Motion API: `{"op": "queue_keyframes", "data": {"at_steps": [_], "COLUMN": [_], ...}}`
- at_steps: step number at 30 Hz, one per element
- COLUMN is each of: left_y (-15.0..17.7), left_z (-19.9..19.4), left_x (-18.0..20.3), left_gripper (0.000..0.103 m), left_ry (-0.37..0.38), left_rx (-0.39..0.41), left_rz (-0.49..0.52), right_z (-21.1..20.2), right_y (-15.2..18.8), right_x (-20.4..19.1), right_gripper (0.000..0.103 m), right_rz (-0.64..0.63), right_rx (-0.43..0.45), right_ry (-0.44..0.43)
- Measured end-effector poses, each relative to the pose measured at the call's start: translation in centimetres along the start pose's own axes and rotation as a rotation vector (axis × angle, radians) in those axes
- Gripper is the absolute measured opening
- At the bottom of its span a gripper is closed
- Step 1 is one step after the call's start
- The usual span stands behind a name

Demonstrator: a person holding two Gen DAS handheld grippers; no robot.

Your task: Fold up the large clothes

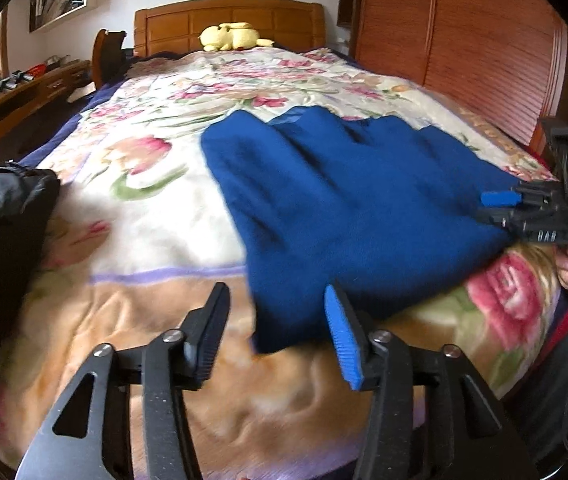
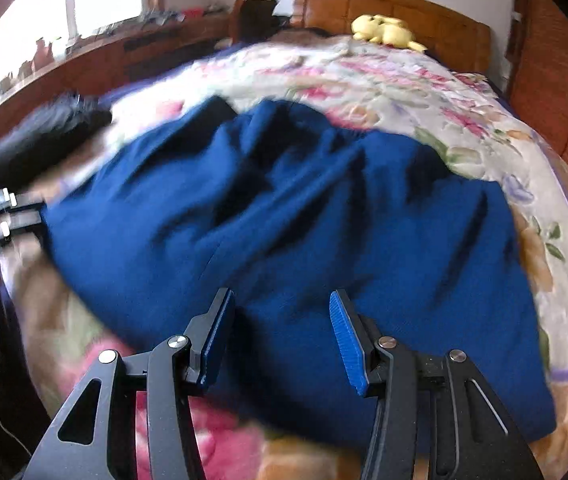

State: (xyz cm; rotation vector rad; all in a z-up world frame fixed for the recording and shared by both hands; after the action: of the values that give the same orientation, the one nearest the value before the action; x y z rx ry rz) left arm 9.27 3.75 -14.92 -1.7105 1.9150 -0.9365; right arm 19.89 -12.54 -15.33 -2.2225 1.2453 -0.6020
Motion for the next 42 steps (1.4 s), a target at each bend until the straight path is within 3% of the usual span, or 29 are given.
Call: {"op": "queue_keyframes", "data": {"at_steps": [4,12,23,29,35,42], "left_y": [0.9,1.9,2.1,1.9,2.0,1.5], "left_z": [0.6,2.0,2.4,2.4,2.4,1.2], "left_x": [-0.6,-1.2,-0.9,-0.7,-0.5,-0.6], "left_gripper": [0.064,0.065,0.066,0.066,0.066,0.066], "left_ry": [-0.028,-0.061,-0.072,-0.073,-0.079,-0.082], "left_rx": [-0.036,-0.071,-0.080,-0.081,-0.075,-0.069], "left_rz": [-0.014,-0.023,-0.018,-0.013,-0.003,-0.039], "right_z": [0.6,0.5,-1.3,-3.0,-2.7,-1.7], "right_y": [1.2,2.3,2.9,2.0,2.1,3.7], "right_x": [1.2,1.4,0.2,-0.1,-1.4,-1.6], "right_gripper": [0.052,0.052,0.052,0.052,0.065,0.068], "right_rz": [0.051,0.070,0.091,0.104,0.050,0.091], "right_rx": [0.073,0.130,0.100,0.086,0.082,0.137], "right_ry": [-0.032,-0.034,0.002,-0.029,-0.010,0.022]}}
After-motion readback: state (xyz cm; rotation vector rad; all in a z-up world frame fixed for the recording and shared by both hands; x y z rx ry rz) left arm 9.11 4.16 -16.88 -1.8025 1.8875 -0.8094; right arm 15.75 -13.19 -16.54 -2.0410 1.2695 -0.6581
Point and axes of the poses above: each gripper's, at about its wrist camera, not at the fingertips, and z roughly the way its jaws point, x to its right, y to its underside, the point moved 4 cm from there along z, roughly the way its jaws point, and after that the axes turned 6 degrees about y, right-handed, at the moved point
